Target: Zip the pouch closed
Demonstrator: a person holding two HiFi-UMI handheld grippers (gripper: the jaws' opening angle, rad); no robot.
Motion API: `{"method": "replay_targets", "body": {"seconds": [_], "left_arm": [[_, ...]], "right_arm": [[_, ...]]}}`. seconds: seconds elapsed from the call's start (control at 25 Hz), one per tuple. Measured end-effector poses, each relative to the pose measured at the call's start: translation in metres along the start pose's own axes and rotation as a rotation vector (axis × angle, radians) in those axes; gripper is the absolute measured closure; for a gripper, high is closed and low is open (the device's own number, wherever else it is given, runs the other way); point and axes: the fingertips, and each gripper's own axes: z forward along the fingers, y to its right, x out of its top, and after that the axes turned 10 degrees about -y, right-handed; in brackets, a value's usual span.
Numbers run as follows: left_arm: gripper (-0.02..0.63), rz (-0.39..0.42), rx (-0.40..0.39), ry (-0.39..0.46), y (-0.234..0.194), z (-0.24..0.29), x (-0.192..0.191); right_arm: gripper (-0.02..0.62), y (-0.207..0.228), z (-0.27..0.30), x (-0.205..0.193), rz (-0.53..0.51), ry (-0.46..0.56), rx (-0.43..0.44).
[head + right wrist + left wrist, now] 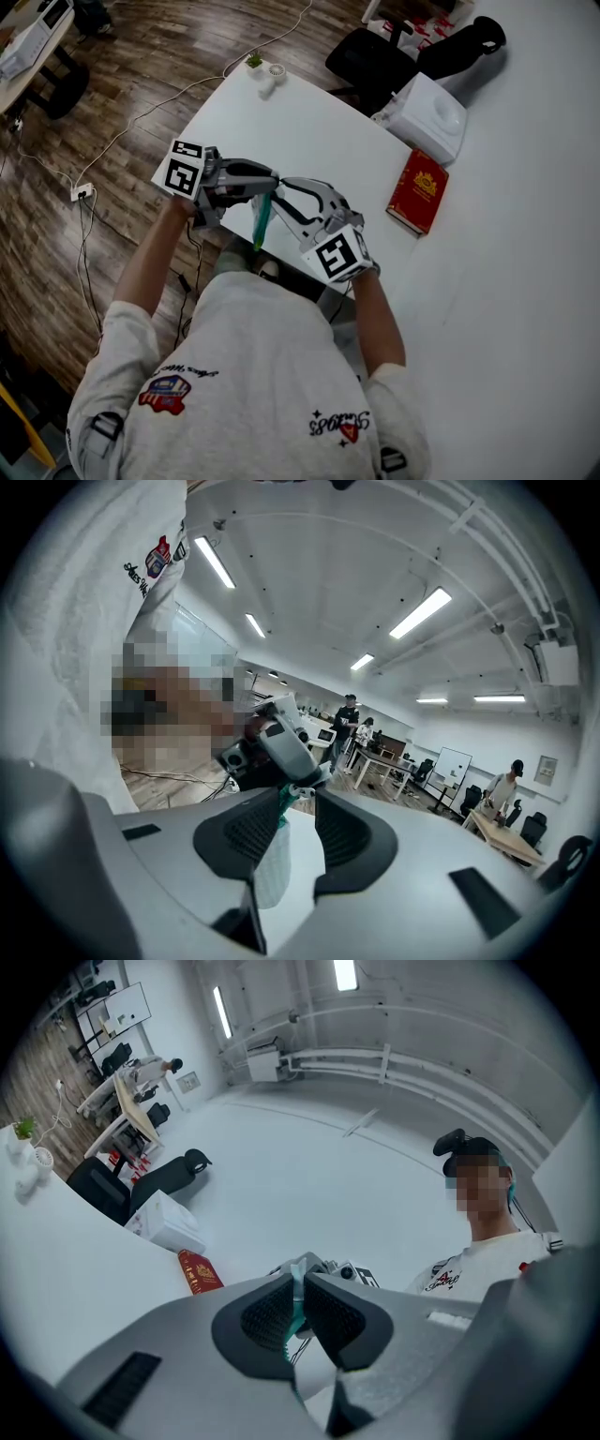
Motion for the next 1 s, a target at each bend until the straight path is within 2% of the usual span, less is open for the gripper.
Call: {"method": "replay_targets", "body": {"seconds": [0.04, 0.08, 0.12, 0.4, 0.56, 1.0], "left_arm": [[0.575, -0.002, 0.005, 0.006, -0.001, -0.002, -0.001], [0.575, -0.005, 0.009, 0.015, -0.002, -0.003, -0.001], [0.575, -0.008, 0.012, 0.023, -0.003, -0.005, 0.000], [0.575, -0.009, 0.044, 0.016, -0.006, -0.010, -0.004], [0.575, -0.007, 0.052, 0.027, -0.008, -0.010, -0.004], [0.574, 0.071, 0.140, 0.096, -0.009, -0.022, 0.001]], "right_arm": [[0.486, 0.001, -0.001, -0.001, -0.005, -0.009, -0.003], [0.569, 0.001, -0.001, -0.003, -0.016, -0.020, -0.005], [0.583, 0.001, -0.001, -0.005, -0.028, -0.029, -0.005], [0.577, 0.000, 0.008, -0.005, -0.075, -0.042, -0.052], [0.572, -0.003, 0.012, -0.004, -0.098, -0.042, -0.039], [0.591, 0.000, 0.017, 0.002, -0.072, -0.027, -0.046]]}}
